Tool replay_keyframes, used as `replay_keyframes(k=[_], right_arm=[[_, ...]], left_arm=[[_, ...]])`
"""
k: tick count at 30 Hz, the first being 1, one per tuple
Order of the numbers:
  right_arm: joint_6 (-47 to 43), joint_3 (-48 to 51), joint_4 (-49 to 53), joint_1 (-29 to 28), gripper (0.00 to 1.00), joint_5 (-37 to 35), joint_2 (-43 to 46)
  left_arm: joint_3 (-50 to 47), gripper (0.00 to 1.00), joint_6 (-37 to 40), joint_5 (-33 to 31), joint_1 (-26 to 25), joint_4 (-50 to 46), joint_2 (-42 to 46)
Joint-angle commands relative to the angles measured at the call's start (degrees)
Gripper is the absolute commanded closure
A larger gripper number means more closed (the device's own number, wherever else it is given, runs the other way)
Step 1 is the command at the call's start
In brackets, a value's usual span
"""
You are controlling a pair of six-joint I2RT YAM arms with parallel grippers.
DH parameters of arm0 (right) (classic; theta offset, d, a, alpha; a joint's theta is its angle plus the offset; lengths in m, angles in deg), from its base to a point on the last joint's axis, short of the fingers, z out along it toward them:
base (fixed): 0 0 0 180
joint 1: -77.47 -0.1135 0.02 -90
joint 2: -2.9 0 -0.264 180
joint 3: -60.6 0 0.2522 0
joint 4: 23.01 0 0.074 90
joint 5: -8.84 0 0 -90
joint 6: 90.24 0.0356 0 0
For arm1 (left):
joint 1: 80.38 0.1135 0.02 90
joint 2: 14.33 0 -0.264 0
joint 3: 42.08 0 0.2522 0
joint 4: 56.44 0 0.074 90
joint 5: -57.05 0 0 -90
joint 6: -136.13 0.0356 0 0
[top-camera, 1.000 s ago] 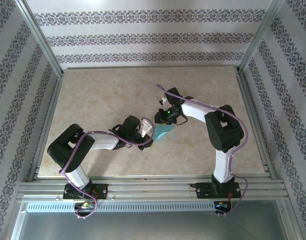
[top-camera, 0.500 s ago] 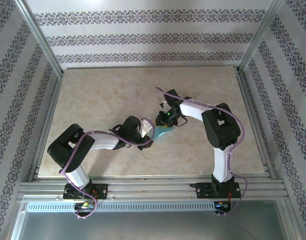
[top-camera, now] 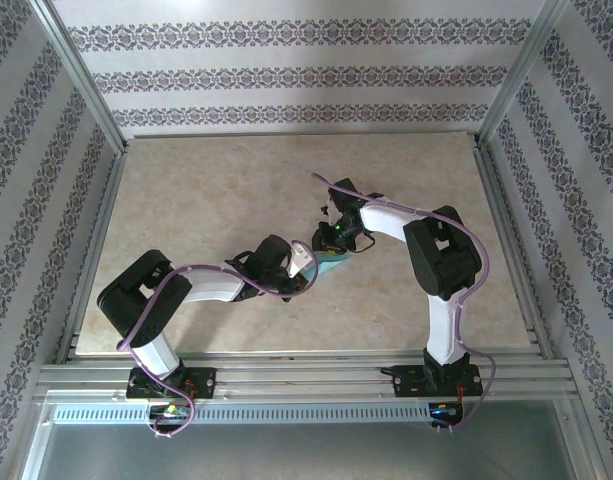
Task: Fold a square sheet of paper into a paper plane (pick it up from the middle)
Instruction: Fold the wing for the fifth time at the center of the table.
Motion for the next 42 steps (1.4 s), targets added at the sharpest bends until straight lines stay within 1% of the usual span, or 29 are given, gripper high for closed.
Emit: replay_keyframes(k=[1, 8, 10, 15, 18, 25, 30, 42], right_arm=[[1.02, -0.14, 1.82, 0.17, 0.69, -2.8, -1.5], [1.6, 0.01, 1.63, 0.18, 0.69, -2.85, -1.52], [2.44, 0.26, 0.62, 0.34, 0.68, -1.53, -1.37], [7.1, 2.21, -5.73, 1.97, 0.61, 3.27, 1.14], [7.71, 1.6, -6.0, 2.22, 0.6, 4.04, 1.46], [7.52, 1.68, -3.22, 1.85, 0.6, 1.25, -0.84], [7.41, 1.53, -1.67, 1.67, 0.6, -0.06, -1.61], [4.83, 0.06, 2.58, 1.41, 0.6, -2.16, -3.86]], left_arm=[[1.13, 0.89, -0.9, 0.56, -0.47, -1.46, -0.17], [-0.42, 0.89, -6.73, 1.66, 0.12, 1.7, -0.57], [-0.98, 0.9, -7.85, 1.19, 0.2, 2.47, -0.52], [-2.1, 0.93, -9.22, -0.16, 0.54, 3.27, -0.85], [-2.82, 0.93, -10.45, -0.01, 0.98, 4.19, -0.88], [-4.63, 0.92, -12.74, -1.46, 1.68, 6.7, -0.25], [-5.02, 0.94, -14.73, -0.68, 2.7, 8.07, -0.26], [-3.15, 0.95, -17.82, 4.51, 5.29, 6.59, -0.95]])
